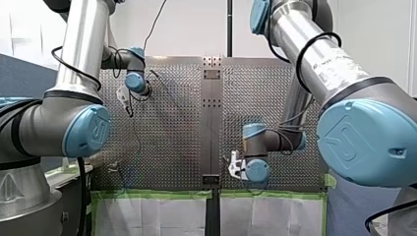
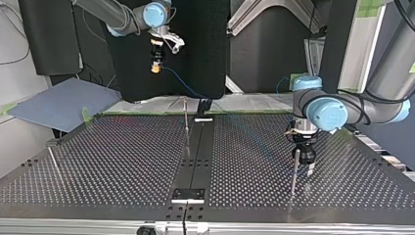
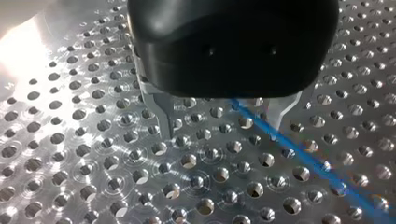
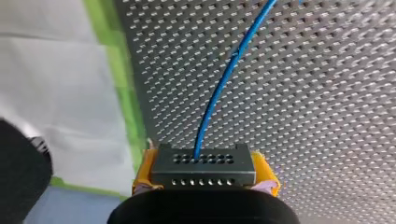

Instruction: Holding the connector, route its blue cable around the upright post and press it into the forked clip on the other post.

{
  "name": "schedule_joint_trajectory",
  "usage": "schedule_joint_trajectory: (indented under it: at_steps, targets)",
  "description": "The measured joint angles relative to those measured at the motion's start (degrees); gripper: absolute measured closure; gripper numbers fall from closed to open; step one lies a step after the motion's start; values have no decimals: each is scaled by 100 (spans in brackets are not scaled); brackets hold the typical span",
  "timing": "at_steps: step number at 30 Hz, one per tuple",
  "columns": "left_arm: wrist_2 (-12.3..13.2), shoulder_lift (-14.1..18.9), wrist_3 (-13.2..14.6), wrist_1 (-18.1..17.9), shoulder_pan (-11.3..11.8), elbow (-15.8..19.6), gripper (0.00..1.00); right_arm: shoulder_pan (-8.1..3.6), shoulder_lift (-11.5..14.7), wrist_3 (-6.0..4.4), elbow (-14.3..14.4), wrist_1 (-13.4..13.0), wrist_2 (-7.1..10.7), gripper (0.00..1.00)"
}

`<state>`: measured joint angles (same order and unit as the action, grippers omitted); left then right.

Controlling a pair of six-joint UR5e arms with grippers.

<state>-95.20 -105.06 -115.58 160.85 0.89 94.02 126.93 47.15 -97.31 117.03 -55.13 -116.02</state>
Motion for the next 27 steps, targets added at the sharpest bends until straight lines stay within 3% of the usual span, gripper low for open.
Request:
schedule_joint_trajectory:
  at_steps: [10,19,23,27]
  targets:
    - [-3,0,8,0,-3,0,0,-37,-529,-77,460,-528,-2,100]
    - [-6,0,28,0,-7,0,0,-132,-958,-310,136,-958,-32,100]
    - [-11,0,62,0,-10,0,0,-181,-1175,-294,-79,-1174,-15,100]
    - [-35,0,75,0,-11,0,0,-218,-1427,-212,-330,-1425,-32,100]
